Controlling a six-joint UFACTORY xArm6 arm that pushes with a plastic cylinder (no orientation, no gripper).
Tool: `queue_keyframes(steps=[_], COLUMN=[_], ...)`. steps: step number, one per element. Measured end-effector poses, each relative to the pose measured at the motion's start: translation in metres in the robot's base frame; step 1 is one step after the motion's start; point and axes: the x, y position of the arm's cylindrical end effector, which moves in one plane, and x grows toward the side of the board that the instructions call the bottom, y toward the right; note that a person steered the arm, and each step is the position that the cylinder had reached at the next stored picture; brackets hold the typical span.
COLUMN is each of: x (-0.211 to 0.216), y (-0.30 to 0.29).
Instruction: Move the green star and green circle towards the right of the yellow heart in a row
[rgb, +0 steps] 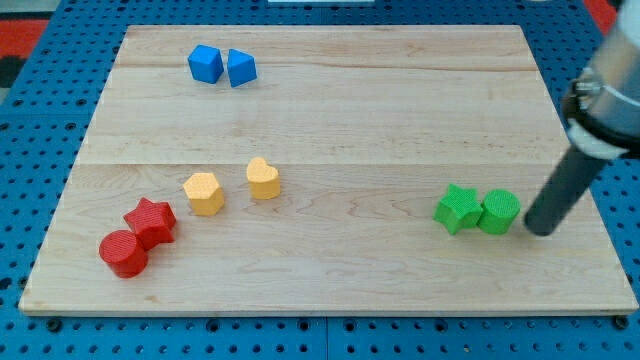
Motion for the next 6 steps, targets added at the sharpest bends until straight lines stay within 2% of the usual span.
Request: queue_keyframes(steps=[1, 2, 3, 5, 6], x=[0.02, 0.026, 0.056, 0.011, 0.0], y=[-0.064, -0.102, -0.023, -0.021, -0.106])
